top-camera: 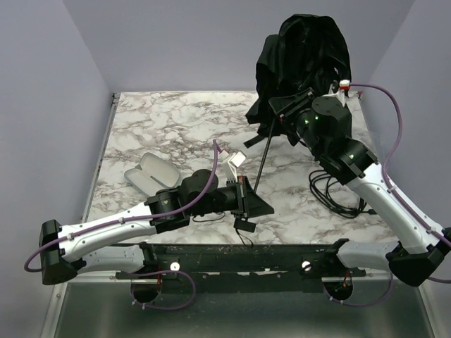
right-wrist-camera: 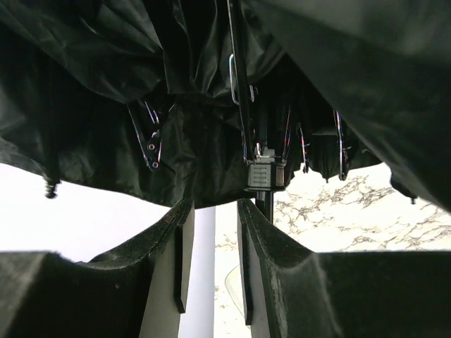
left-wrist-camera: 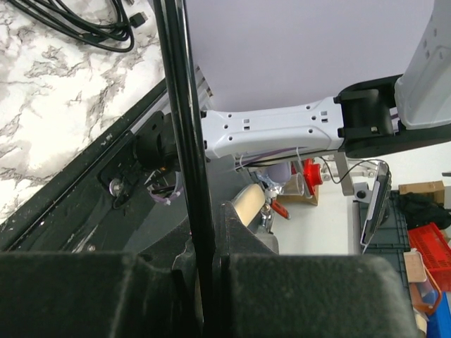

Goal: Open the umbrella

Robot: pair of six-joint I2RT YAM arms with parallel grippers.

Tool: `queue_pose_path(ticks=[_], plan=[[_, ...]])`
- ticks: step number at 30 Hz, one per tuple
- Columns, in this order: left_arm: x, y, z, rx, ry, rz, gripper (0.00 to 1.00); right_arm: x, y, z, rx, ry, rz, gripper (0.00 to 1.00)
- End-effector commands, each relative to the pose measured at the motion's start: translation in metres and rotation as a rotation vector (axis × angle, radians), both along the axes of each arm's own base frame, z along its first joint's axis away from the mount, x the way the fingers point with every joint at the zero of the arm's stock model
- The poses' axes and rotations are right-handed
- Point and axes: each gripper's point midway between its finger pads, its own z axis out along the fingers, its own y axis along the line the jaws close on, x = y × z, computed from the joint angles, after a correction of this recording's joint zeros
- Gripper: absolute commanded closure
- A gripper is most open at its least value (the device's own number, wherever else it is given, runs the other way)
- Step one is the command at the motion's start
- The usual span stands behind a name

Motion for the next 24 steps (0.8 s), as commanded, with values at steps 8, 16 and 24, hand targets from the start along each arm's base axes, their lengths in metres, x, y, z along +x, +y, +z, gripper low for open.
queue_pose_path(ticks=[8, 16, 24], plan=[[0.004, 0.011, 0.049, -0.113, -0.173, 0.031, 1.00, -0.010, -0.025, 0.022, -0.096, -0.010, -0.044, 0.63], [0.004, 0.007, 0.050, -0.117, -0.177, 0.020, 1.00, -0.010, -0.019, 0.006, -0.099, 0.026, -0.022, 0.62], [0.001, 0.008, 0.053, -0.128, -0.186, 0.011, 1.00, -0.001, -0.009, -0.007, -0.090, 0.049, -0.010, 0.62]])
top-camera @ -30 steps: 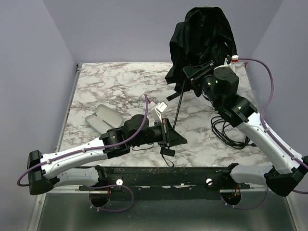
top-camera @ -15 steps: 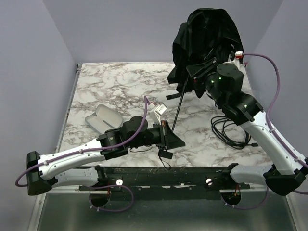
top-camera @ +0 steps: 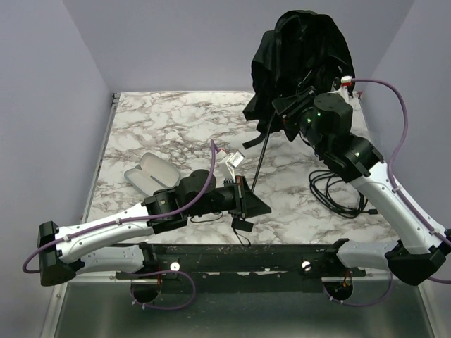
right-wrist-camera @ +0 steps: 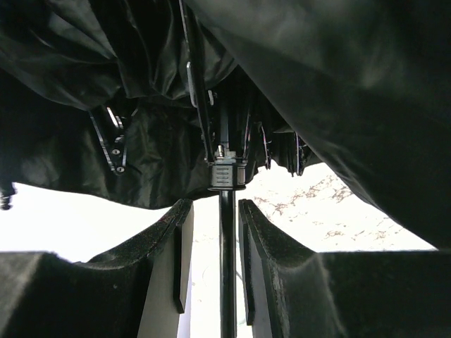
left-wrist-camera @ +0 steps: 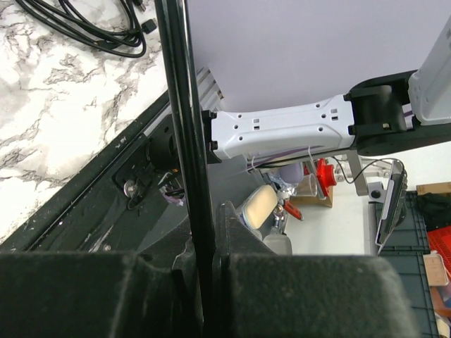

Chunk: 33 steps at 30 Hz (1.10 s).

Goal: Open the umbrella

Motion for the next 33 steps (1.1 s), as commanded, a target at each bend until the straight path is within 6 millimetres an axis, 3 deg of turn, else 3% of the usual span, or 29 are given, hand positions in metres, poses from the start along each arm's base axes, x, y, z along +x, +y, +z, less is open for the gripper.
queue_pose_path(ticks=[1, 7, 10, 12, 17, 26, 33], plan=[[0.000, 0.001, 0.056, -0.156, -0.145, -0.001, 1.00, 0.007, 0.004, -0.011, -0.003, 0.021, -0.005, 0.62], [-0.004, -0.002, 0.057, -0.168, -0.155, -0.022, 1.00, 0.012, 0.008, -0.017, 0.006, 0.028, -0.006, 0.64], [-0.006, -0.002, 0.058, -0.171, -0.157, -0.027, 1.00, 0.016, 0.009, -0.019, 0.006, 0.021, -0.014, 0.70], [-0.007, -0.003, 0.057, -0.170, -0.157, -0.027, 1.00, 0.018, 0.006, -0.019, 0.003, 0.014, -0.038, 0.77], [-0.016, -0.005, 0.058, -0.178, -0.165, -0.049, 1.00, 0.027, -0.009, -0.013, 0.007, -0.022, -0.139, 0.82], [-0.036, -0.004, 0.043, -0.151, -0.153, -0.064, 1.00, 0.050, -0.049, 0.043, -0.029, -0.180, -0.340, 0.82], [-0.060, -0.011, 0.038, -0.133, -0.168, -0.120, 1.00, 0.060, -0.072, 0.081, 0.060, -0.308, -0.427, 0.87]])
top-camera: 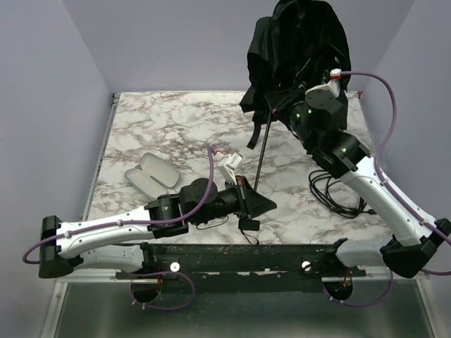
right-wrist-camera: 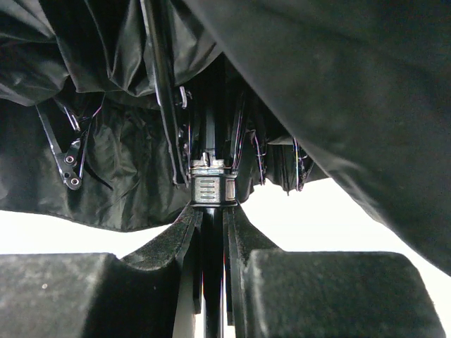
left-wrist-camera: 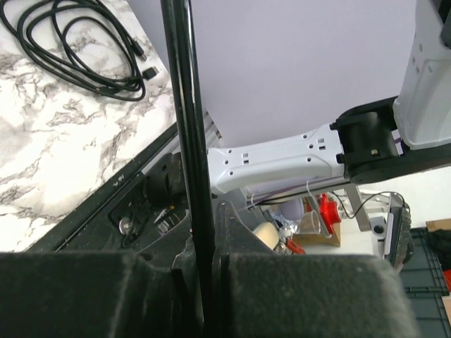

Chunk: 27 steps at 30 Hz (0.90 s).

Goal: Open the umbrella

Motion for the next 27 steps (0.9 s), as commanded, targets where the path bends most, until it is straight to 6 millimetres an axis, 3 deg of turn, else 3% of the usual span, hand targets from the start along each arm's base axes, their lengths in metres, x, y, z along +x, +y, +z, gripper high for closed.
queue_pose_path(ticks=[1, 4, 13, 27], plan=[[-0.056, -0.003, 0.024, -0.061, -0.122, -0.192, 1.00, 0.036, -0.085, 0.077, 0.134, -0.253, -0.387, 0.87], [-0.061, -0.008, 0.026, -0.056, -0.143, -0.204, 1.00, 0.039, -0.080, 0.092, 0.163, -0.300, -0.369, 0.95], [-0.077, -0.022, 0.020, -0.027, -0.156, -0.248, 1.00, 0.059, -0.076, 0.140, 0.103, -0.397, -0.388, 0.99], [-0.097, -0.024, -0.004, 0.097, -0.219, -0.313, 1.00, 0.065, -0.093, 0.157, 0.112, -0.486, -0.476, 0.99]])
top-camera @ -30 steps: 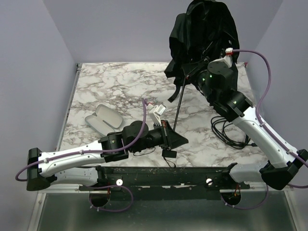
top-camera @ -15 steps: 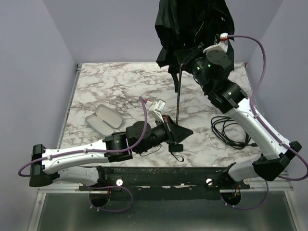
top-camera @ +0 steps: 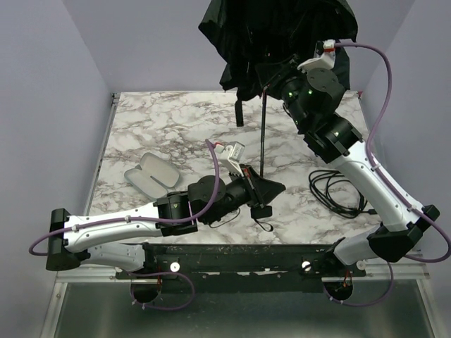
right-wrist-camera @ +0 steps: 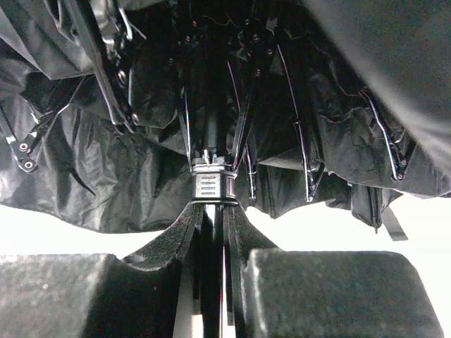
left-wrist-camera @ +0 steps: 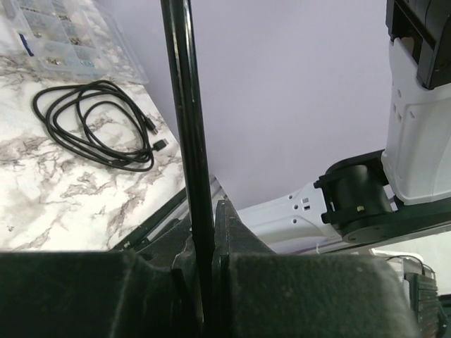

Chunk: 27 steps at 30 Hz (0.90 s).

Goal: Open the umbrella

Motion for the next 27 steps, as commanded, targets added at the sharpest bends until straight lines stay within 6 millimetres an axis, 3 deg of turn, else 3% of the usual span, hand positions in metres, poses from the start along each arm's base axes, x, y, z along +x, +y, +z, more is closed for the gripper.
queue_pose_path(ticks=[1, 6, 21, 24, 27], plan=[[-0.125, -0.006, -0.044, 0.202, -0.113, -0.483, 1.00, 0.039, -0.125, 0.086, 0.235, -0.292, -0.530, 0.99], [-0.130, -0.010, -0.055, 0.241, -0.112, -0.488, 1.00, 0.038, -0.124, 0.089, 0.247, -0.342, -0.528, 0.99], [-0.134, -0.018, -0.061, 0.289, -0.137, -0.509, 1.00, 0.031, -0.125, 0.093, 0.252, -0.441, -0.519, 0.99], [-0.140, -0.018, -0.071, 0.320, -0.131, -0.539, 1.00, 0.035, -0.130, 0.096, 0.257, -0.457, -0.549, 0.99], [-0.158, -0.012, -0.093, 0.383, -0.140, -0.612, 1.00, 0.042, -0.141, 0.105, 0.288, -0.492, -0.588, 0.99]])
